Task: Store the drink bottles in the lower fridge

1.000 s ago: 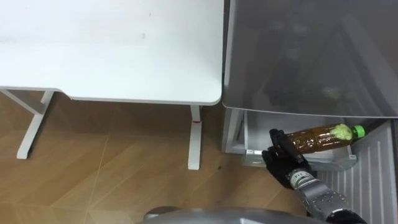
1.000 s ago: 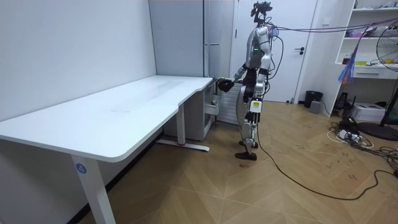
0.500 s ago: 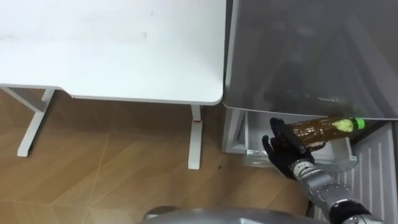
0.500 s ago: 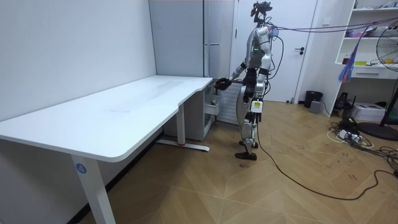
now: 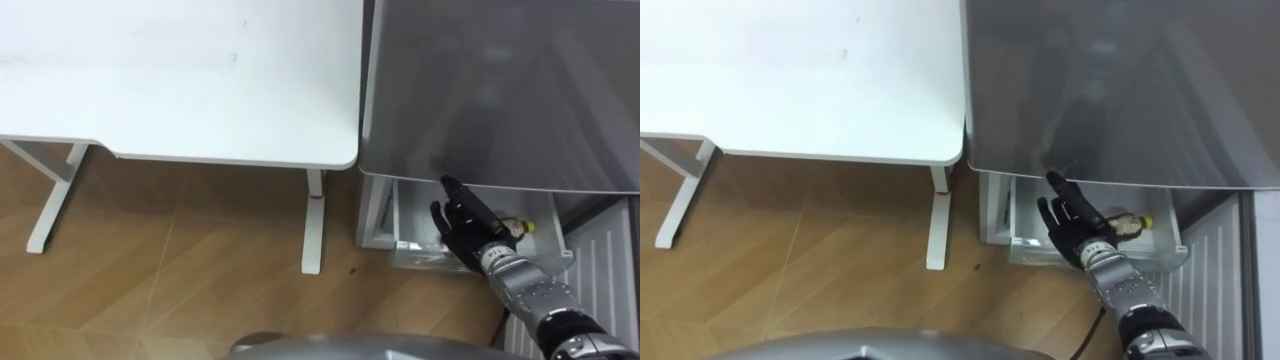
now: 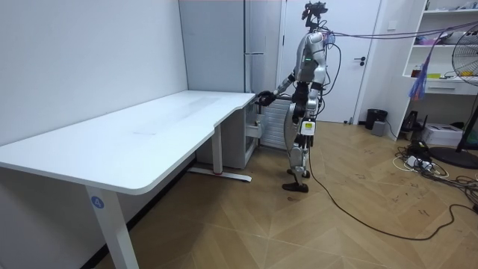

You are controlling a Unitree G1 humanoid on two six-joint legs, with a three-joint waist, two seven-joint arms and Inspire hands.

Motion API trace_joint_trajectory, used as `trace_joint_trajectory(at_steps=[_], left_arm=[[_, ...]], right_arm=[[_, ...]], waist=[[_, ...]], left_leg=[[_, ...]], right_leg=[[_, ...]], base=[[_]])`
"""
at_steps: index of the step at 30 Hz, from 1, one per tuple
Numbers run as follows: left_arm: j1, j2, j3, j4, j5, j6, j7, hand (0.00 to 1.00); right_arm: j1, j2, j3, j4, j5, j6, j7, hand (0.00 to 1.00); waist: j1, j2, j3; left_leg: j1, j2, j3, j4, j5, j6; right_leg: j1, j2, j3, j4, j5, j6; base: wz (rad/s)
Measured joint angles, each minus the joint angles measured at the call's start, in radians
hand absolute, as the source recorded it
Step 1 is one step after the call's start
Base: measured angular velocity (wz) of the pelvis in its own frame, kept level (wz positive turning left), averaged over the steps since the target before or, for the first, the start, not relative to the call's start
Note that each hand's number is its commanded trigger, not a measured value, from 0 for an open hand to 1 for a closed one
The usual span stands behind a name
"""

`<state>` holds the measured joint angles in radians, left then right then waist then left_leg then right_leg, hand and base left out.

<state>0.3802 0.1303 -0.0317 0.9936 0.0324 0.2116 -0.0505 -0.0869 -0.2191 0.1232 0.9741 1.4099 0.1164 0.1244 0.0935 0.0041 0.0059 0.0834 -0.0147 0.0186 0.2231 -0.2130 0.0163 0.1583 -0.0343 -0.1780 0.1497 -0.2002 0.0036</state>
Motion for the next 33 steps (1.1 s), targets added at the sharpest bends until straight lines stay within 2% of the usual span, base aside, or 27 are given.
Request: trace_joint_trajectory(at_steps=[7,27,31,33], left_arm=[[0.000,0.000,0.000,0.000,0.000,0.000,0.000,0.00],[-0.013,0.003,0.000,-0.001,0.000,0.000,0.005,0.00],[-0.020,0.005,0.000,-0.001,0.000,-0.012,0.018,0.00],[-0.020,0.010,0.000,0.001,0.000,-0.023,0.019,0.00]], right_arm=[[0.000,0.000,0.000,0.000,-0.001,-0.015,0.000,0.00],[0.000,0.000,0.000,0.000,-0.028,-0.016,0.000,0.00],[0.002,-0.002,0.000,-0.009,-0.042,-0.022,0.006,0.00],[0.007,-0.006,-0.001,-0.018,-0.050,-0.039,0.017,0.00]], waist=[[0.000,0.001,0.0006],[-0.004,0.002,0.0011],[-0.008,0.006,0.0007],[-0.012,0.007,0.0008]], left_leg=[[-0.001,0.000,0.000,-0.001,0.000,0.000],[-0.003,0.000,0.000,-0.001,0.000,0.000],[-0.004,0.000,0.003,-0.001,0.000,0.000],[-0.005,0.000,0.003,-0.003,0.000,0.000]], right_leg=[[0.000,0.000,0.001,0.000,0.000,0.000],[-0.001,0.000,-0.002,-0.001,0.000,0.000],[-0.004,0.000,-0.002,-0.001,0.000,0.000],[-0.004,0.000,-0.003,-0.001,0.000,0.000]], base=[[0.00],[0.00],[0.00],[0.00]])
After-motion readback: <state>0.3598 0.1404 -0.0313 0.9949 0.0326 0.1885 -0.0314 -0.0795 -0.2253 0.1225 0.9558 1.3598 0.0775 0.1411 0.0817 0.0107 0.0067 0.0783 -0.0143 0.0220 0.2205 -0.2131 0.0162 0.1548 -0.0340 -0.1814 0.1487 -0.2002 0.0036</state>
